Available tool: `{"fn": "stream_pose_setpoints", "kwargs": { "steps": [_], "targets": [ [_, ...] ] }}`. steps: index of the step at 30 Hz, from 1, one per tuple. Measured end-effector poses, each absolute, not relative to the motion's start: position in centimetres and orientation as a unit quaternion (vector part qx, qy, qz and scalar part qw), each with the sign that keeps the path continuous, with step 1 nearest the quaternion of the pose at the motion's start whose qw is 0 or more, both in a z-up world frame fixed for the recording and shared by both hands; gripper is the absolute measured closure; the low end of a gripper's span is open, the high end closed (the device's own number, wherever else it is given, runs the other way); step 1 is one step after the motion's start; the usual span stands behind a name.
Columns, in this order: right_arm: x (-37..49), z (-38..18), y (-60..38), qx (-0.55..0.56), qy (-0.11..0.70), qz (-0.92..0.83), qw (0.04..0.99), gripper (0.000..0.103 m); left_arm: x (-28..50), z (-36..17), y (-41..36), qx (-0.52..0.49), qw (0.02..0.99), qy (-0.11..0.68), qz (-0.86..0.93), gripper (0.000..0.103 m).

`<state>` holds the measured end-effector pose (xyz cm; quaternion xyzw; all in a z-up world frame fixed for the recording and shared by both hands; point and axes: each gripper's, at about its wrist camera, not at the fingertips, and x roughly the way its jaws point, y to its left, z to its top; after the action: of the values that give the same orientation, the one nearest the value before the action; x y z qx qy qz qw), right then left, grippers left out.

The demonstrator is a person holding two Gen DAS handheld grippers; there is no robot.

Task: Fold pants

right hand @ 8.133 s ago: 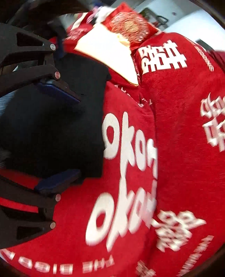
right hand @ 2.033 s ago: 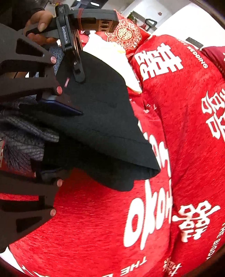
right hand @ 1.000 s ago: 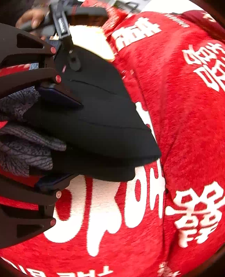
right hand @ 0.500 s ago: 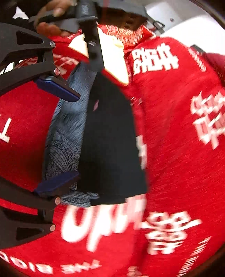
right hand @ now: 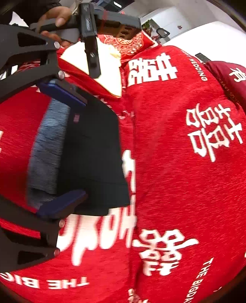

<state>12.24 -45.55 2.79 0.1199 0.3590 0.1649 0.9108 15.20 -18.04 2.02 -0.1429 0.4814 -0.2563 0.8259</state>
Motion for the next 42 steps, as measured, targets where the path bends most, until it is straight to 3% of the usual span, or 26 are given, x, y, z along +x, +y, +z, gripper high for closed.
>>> {"fn": "stream_pose_setpoints", "kwargs": {
  "steps": [5,8,14,20,25,28,37,42],
  "targets": [
    [15.1,2.9,-46.7,0.147,0.368,0.155,0.905,0.011,14.8,-4.3,-20.5,-0.109,0.799,0.539,-0.242,0.0],
    [15.5,2.6,-46.5,0.151,0.372,0.157,0.902,0.011,13.8,-3.1,-21.4,-0.06,0.819,0.515,-0.245,0.0],
    [17.7,3.0,-45.6,0.123,0.369,0.178,0.904,0.011,17.5,1.6,-21.3,-0.086,0.844,0.468,-0.248,0.0],
    [23.8,0.3,-45.5,0.176,0.414,0.203,0.87,0.01,24.3,-3.5,-20.9,-0.103,0.813,0.545,-0.18,0.0],
    [26.6,-4.7,-46.8,0.219,0.475,0.174,0.835,0.01,24.1,-5.4,-21.8,-0.064,0.821,0.54,-0.174,0.0],
    [26.2,-4.4,-47.2,0.232,0.463,0.178,0.837,0.009,23.9,-5.2,-23.3,-0.004,0.827,0.538,-0.163,0.0],
    [18.4,2.0,-46.8,0.165,0.389,0.103,0.901,0.007,18.9,-1.4,-21.6,-0.013,0.853,0.505,-0.133,0.0],
    [14.2,3.2,-45.4,0.117,0.387,0.067,0.912,0.004,15.6,-0.7,-20.7,-0.011,0.855,0.504,-0.125,0.0]
  ]
}}
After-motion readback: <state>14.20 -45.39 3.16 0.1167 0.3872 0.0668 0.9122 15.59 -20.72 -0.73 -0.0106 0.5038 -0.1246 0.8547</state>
